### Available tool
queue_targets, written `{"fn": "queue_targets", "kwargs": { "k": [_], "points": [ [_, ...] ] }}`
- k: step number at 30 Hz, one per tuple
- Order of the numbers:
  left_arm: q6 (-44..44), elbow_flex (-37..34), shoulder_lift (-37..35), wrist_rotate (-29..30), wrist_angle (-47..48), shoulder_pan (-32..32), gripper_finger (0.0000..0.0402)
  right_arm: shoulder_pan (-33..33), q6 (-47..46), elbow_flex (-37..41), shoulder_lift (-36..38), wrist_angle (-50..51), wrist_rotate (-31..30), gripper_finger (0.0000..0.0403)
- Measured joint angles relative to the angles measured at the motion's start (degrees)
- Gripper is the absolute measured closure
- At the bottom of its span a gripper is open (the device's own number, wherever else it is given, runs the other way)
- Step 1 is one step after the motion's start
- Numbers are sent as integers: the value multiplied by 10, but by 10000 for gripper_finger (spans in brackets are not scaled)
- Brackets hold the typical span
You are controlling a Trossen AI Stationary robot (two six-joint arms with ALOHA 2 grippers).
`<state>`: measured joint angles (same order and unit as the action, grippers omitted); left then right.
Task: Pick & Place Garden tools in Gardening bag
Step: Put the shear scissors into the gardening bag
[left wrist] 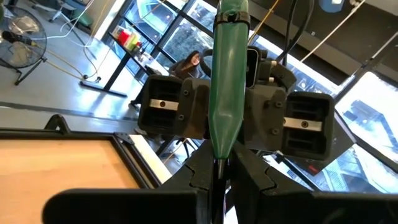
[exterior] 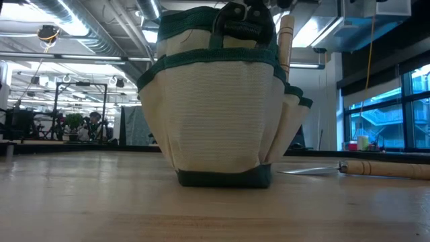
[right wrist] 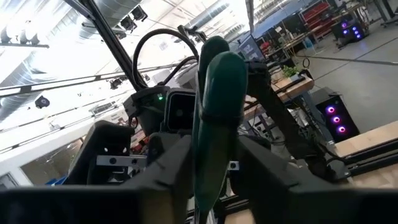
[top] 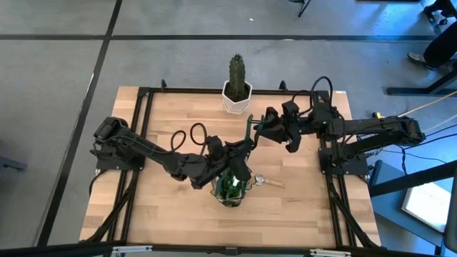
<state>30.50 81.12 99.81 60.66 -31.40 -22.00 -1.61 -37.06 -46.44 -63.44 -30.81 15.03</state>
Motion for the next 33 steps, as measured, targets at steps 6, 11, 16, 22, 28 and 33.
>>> {"fn": "queue_targets", "kwargs": {
  "k": [6,11,16,22,28,33],
  "points": [
    [0,0,0,-3,8,0,378,0,-4,0,0,1,15,339],
    [3,0,0,-38,20,-1,351,-6,-9,0,0,15,51,339],
    [6,0,0,-60,36,-15,309,-29,-45,0,0,22,110,339],
    [35,0,0,-65,80,-35,295,-48,-47,0,2,23,163,339],
    [22,4,-3,6,88,-64,294,-65,-45,0,2,21,267,339],
    [-104,47,-4,193,89,-107,300,-70,-41,0,2,27,315,339]
  ]
}}
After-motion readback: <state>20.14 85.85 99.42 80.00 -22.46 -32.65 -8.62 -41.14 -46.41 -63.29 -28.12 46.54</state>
